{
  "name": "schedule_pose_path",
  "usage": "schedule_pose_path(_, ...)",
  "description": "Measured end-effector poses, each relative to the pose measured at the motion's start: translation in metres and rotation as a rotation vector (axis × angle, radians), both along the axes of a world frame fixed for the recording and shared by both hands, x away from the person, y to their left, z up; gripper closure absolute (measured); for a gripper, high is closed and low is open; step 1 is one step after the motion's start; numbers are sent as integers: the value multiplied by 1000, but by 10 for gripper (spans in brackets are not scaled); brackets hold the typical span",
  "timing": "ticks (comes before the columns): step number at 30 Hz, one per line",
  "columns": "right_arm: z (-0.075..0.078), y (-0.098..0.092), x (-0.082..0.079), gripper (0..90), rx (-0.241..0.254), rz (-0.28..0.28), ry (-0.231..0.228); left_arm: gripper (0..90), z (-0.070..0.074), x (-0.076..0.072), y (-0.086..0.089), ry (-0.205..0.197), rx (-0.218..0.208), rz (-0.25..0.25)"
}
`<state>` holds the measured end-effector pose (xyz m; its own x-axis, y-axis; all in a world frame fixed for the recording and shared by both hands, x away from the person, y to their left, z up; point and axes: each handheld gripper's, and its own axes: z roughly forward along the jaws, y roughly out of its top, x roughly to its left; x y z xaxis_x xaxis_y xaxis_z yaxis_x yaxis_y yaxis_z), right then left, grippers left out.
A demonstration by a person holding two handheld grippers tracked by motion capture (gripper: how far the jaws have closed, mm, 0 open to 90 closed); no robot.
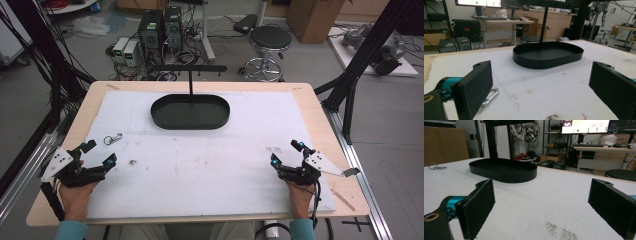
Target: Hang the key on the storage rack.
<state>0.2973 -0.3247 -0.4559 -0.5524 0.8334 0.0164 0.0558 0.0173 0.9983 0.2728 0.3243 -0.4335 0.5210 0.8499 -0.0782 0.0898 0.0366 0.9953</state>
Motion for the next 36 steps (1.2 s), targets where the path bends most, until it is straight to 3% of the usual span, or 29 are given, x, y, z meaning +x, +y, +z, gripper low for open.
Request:
schedule_pose_path(3,0,0,0,65,0,2,-1,57,11,4,5,3,17,14)
schedule_pose_path(7,0,0,0,66,0,1,0,57,30,16,16,54,56,15)
schedule_pose_path(9,0,0,0,66,-2,0,0,57,38,21,20,84,78,12)
schedule_pose_path(10,0,0,0,66,0,-1,2,57,48,29,25,128,110,10)
schedule_pose_path(11,0,0,0,66,0,-1,2,57,48,29,25,128,110,10)
schedule_pose_path(12,0,0,0,66,1,-1,2,57,55,35,27,162,130,3)
schedule_pose_path(14,0,0,0,65,-1,-1,0,57,58,37,27,169,139,2)
schedule_pose_path(16,0,0,0,65,0,-1,1,57,68,48,27,217,198,-1)
schedule_pose_path(17,0,0,0,65,0,-1,1,57,68,48,27,217,198,-1)
schedule_pose_path(20,0,0,0,66,0,0,2,57,76,58,28,269,252,-2)
schedule_pose_path(24,0,0,0,65,0,0,0,56,81,73,28,344,272,-12)
schedule_pose_path(27,0,0,-1,65,2,0,0,57,82,84,27,391,316,-5)
schedule_pose_path(28,0,0,-1,66,0,-1,-1,57,80,90,27,432,317,-15)
schedule_pose_path(29,0,0,-1,66,0,-1,-1,56,80,90,27,432,317,-15)
schedule_pose_path(31,0,0,0,65,0,0,-1,56,78,96,28,462,335,-15)
schedule_pose_path(32,0,0,-1,65,3,1,0,56,74,101,29,498,344,-14)
schedule_pose_path(36,0,0,-1,65,1,1,-6,57,67,107,30,544,372,-16)
